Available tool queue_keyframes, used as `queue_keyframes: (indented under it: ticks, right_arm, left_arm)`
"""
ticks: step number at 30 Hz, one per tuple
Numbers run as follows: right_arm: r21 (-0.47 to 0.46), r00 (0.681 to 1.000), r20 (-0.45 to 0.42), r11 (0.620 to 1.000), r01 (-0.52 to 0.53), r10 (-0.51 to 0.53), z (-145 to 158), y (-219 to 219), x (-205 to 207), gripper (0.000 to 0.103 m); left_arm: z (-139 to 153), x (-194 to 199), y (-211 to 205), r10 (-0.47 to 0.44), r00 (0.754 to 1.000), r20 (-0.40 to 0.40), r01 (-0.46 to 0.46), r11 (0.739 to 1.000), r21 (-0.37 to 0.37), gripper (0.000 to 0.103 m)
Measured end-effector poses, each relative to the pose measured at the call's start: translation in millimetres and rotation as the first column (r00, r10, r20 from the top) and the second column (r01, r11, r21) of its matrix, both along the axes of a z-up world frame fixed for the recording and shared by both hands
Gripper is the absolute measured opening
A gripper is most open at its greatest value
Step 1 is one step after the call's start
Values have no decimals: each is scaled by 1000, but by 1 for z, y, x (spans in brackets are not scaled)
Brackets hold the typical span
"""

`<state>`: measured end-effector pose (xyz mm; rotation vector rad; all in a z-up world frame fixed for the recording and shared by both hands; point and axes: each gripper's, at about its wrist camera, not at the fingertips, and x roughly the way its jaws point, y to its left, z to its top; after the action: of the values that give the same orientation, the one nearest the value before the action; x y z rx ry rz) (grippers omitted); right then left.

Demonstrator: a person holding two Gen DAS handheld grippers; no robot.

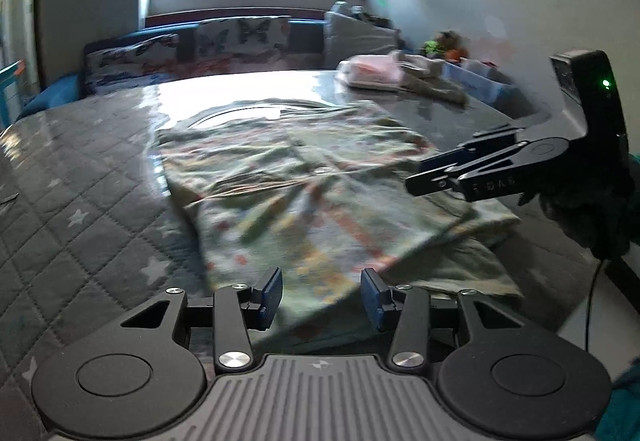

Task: Fold clothes
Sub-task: 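Grasp the green corduroy collar with the left gripper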

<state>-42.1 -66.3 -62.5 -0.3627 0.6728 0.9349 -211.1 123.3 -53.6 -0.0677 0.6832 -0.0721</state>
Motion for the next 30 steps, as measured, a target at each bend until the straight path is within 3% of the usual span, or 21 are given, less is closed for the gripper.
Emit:
queue_keyframes:
  ticks: [5, 11, 26, 30]
  right_arm:
    - [-47, 999, 18, 998, -40, 41, -3, -11, -21, 38]
    - [-49, 998, 51, 998, -27, 30, 1, -29, -36, 42]
    - [-88, 994, 101, 995, -38, 47, 5, -57, -67, 49]
    - [-110, 990, 121, 993, -52, 65, 1, -60, -75, 52]
  left_arm:
    - [8, -3, -15, -63, 998, -10, 62, 997, -39, 49]
    - [12, 2, -20, -54, 997, -61, 47, 994, -98, 51]
    - [5, 5, -37, -42, 984, -174, 21, 992, -122, 51]
    - [4, 5, -37, -55, 980, -189, 26, 988, -154, 45]
